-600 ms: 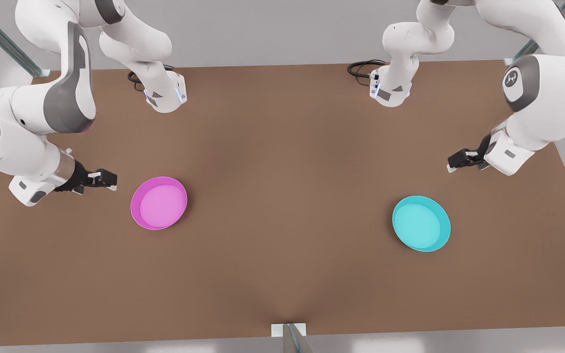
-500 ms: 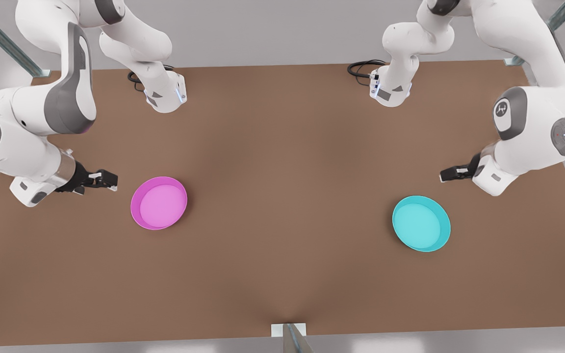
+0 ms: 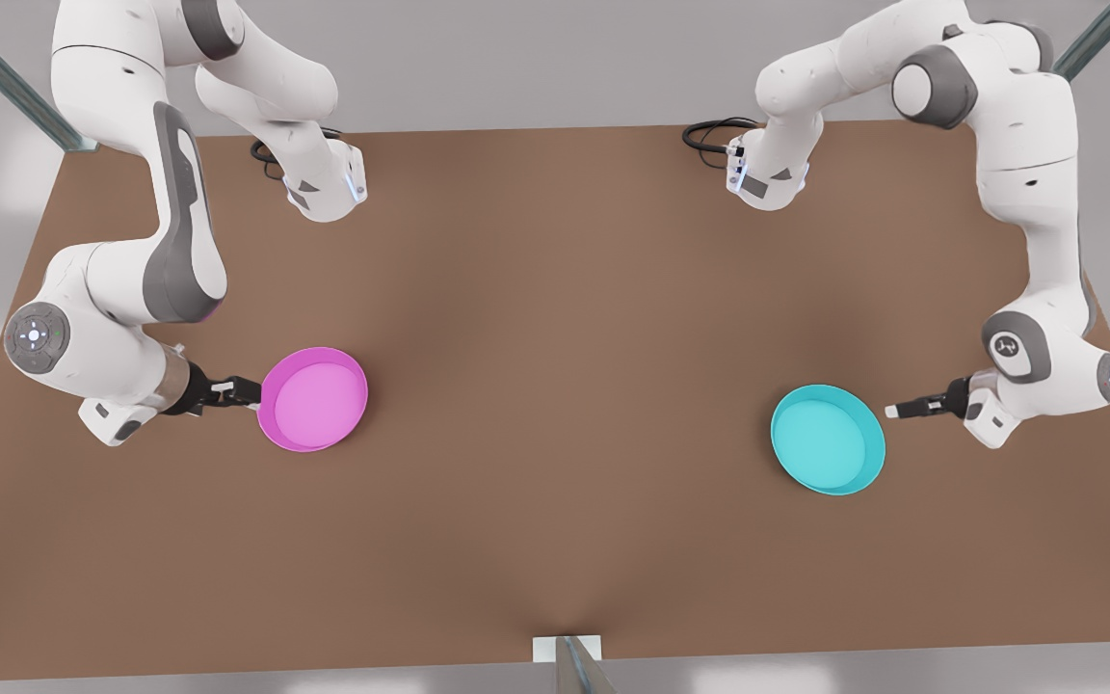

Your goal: Flip the blue plate over with the left arm, and stack the pink plate on top of the blue plate with the right arm

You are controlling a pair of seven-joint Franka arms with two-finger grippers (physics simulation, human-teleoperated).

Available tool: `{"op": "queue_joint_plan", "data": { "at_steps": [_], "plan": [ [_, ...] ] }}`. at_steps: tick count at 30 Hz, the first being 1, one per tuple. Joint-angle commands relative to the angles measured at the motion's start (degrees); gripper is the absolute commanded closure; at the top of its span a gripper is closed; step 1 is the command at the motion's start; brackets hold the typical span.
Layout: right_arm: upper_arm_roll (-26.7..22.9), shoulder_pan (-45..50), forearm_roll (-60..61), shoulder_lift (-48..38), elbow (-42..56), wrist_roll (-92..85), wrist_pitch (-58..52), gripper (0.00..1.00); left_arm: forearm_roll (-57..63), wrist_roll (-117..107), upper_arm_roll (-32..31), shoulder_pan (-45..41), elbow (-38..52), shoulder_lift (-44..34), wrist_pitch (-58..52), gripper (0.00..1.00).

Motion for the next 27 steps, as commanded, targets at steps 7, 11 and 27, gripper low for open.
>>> {"op": "queue_joint_plan", "data": {
  "at_steps": [7,11,27],
  "plan": [
    [0.0,0.3,0.8,0.4,0.3,0.0,0.1,0.00,-2.0,5.2,-0.3,-0.4,0.4,4.8,4.1,0.00],
    [0.0,0.7,0.8,0.4,0.3,0.3,-0.2,0.00,-2.8,5.1,-2.0,0.1,0.1,5.6,3.8,0.01],
    [0.0,0.7,0.9,0.1,0.6,0.4,-0.6,0.00,-3.7,5.2,-2.0,-0.9,0.0,7.3,6.2,0.28]
  ]
}}
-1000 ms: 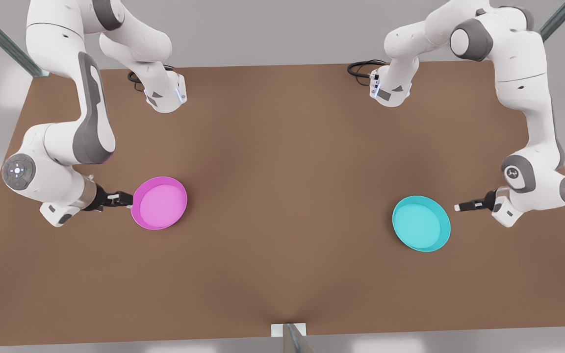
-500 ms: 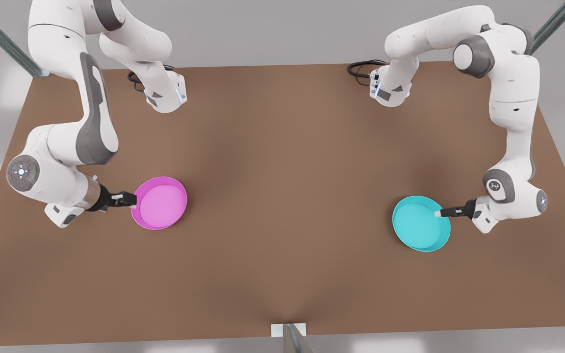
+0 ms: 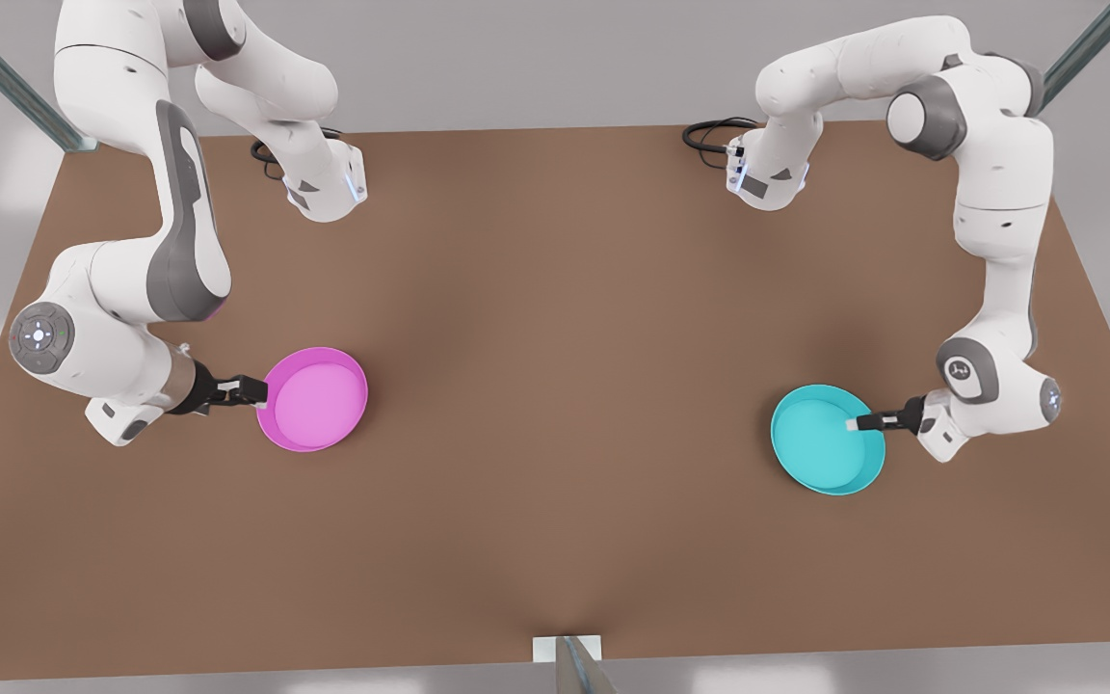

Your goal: Flip the blue plate over with the left arm, and stack the pink plate on top of the blue plate with the right arm

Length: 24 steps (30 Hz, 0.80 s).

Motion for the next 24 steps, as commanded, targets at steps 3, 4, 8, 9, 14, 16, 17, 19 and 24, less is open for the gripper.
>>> {"op": "queue_joint_plan", "data": {
  "at_steps": [3,4,8,9,14,16,17,19,24],
  "plan": [
    [0.0,0.0,-0.1,0.1,-0.1,0.0,0.2,0.00,-0.9,0.1,0.0,0.0,0.0,0.1,0.0,0.49],
    [0.0,0.0,0.0,0.1,-0.1,0.0,0.2,0.00,-0.9,0.0,0.0,0.0,0.0,0.1,0.0,0.58],
    [0.0,0.0,-0.1,0.1,-0.2,0.0,0.3,0.00,-0.9,0.1,0.0,0.1,0.0,0.1,0.0,0.79],
    [0.0,0.0,-0.1,0.3,-0.2,0.0,0.4,0.00,-0.9,0.0,0.0,0.1,0.0,0.1,0.0,0.79],
    [0.0,0.0,-0.1,0.1,-0.3,0.0,0.4,0.00,-0.9,0.1,0.1,-0.1,0.0,0.2,0.1,0.79],
    [0.0,0.0,-0.1,0.3,-0.3,0.0,0.4,0.00,-0.9,0.1,0.0,-0.1,0.0,0.2,0.1,0.79],
    [0.0,0.0,-0.1,0.3,-0.3,0.0,0.4,0.00,-0.9,0.0,0.1,-0.1,0.0,0.3,0.1,0.79],
    [0.0,0.0,0.0,0.3,-0.3,0.0,0.4,0.00,-0.9,0.0,0.0,-0.4,0.0,0.0,0.0,0.79],
    [0.0,0.0,-0.1,0.1,-0.2,0.0,0.3,0.00,-0.7,-1.2,0.1,-2.0,-0.9,-2.9,-1.6,0.79]
  ]
}}
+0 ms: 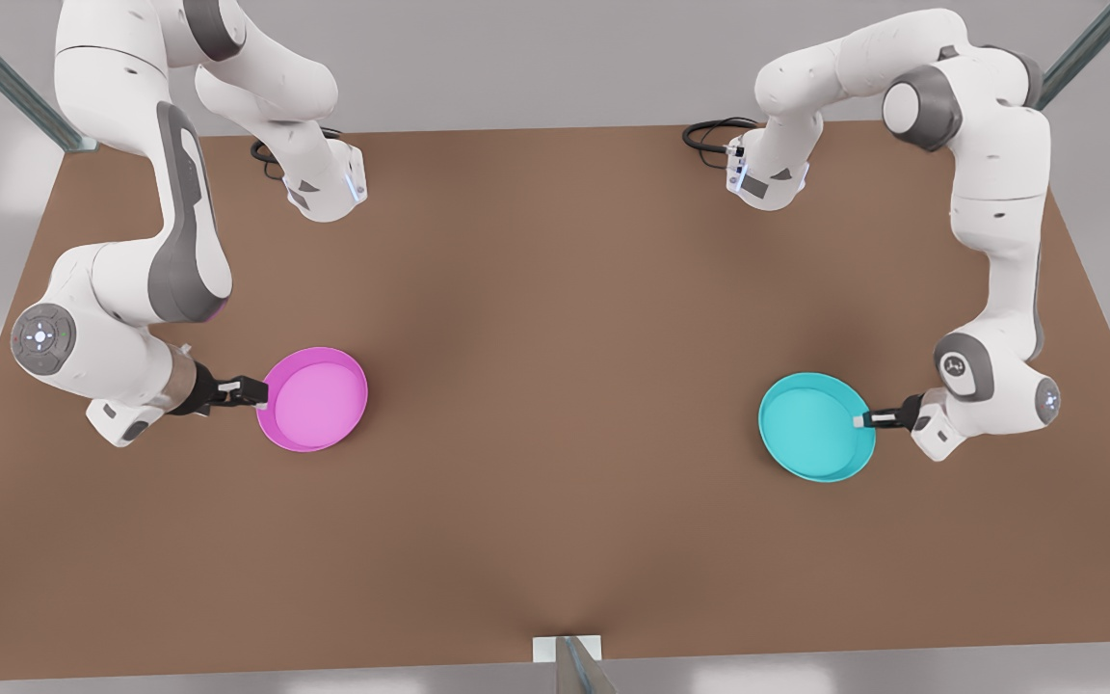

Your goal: Flip the blue plate over with the left arm, and stack the pink plate on top of the blue plate with the right arm

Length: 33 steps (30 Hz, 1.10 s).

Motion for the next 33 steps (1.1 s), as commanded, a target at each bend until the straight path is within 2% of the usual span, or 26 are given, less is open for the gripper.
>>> {"op": "queue_joint_plan", "data": {
  "at_steps": [1,8,20,33],
  "plan": [
    [0.0,0.0,0.0,0.0,0.0,0.0,0.0,0.00,-4.9,0.0,0.1,-0.2,-0.2,-0.3,-0.3,0.79],
    [0.0,0.2,0.0,0.0,0.1,0.0,0.1,0.00,-2.0,-1.3,2.0,-4.8,-1.0,-6.0,-4.8,0.79],
    [0.0,1.2,-0.4,1.9,-0.2,0.3,3.1,0.00,22.3,-3.0,8.5,-19.5,-0.8,-12.8,-8.1,0.79],
    [0.0,2.1,-1.0,3.7,-0.9,0.2,4.2,0.00,51.1,-21.2,8.7,-34.5,-0.3,-15.9,-20.6,0.79]
  ]
}}
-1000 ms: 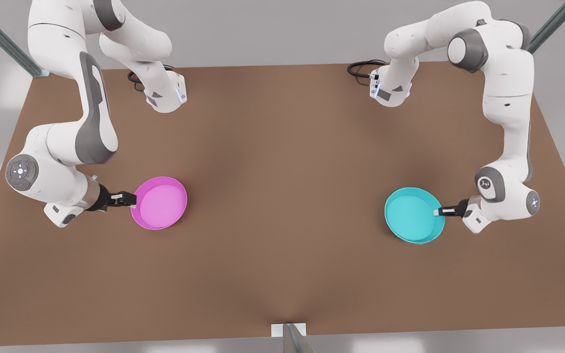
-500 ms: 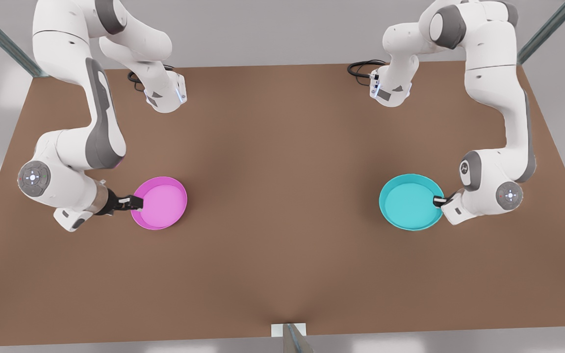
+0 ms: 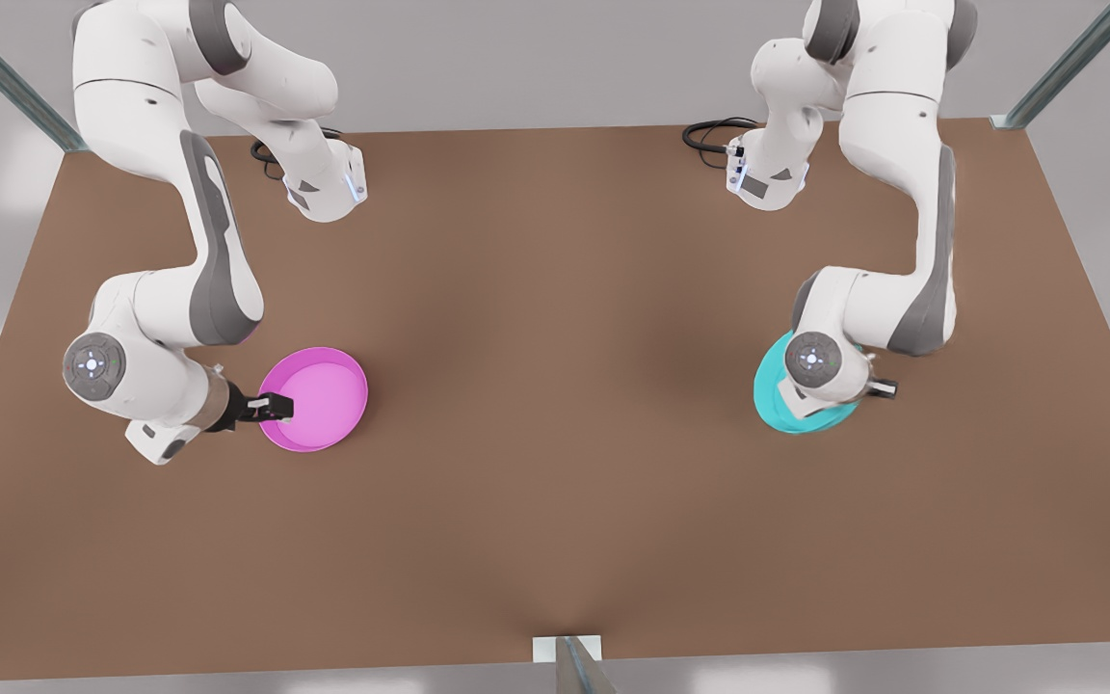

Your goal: Flip the blue plate over with the left arm, and stack the pink plate on top of the blue plate with the right arm

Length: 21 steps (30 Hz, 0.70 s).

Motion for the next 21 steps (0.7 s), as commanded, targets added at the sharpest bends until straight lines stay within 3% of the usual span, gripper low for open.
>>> {"op": "queue_joint_plan", "data": {
  "at_steps": [1,12,21],
  "plan": [
    [0.0,0.0,0.0,0.0,0.0,0.0,0.1,0.00,3.0,-0.8,-0.2,-0.3,0.0,0.0,-0.7,0.79],
    [0.0,0.0,0.0,0.7,-0.7,0.8,1.3,0.00,13.8,-12.1,-0.7,-12.8,0.9,2.5,-11.6,0.79],
    [0.1,0.0,0.0,0.9,-0.7,1.3,1.4,0.00,19.7,-20.3,0.0,-27.0,7.6,12.2,-25.3,0.79]
  ]
}}
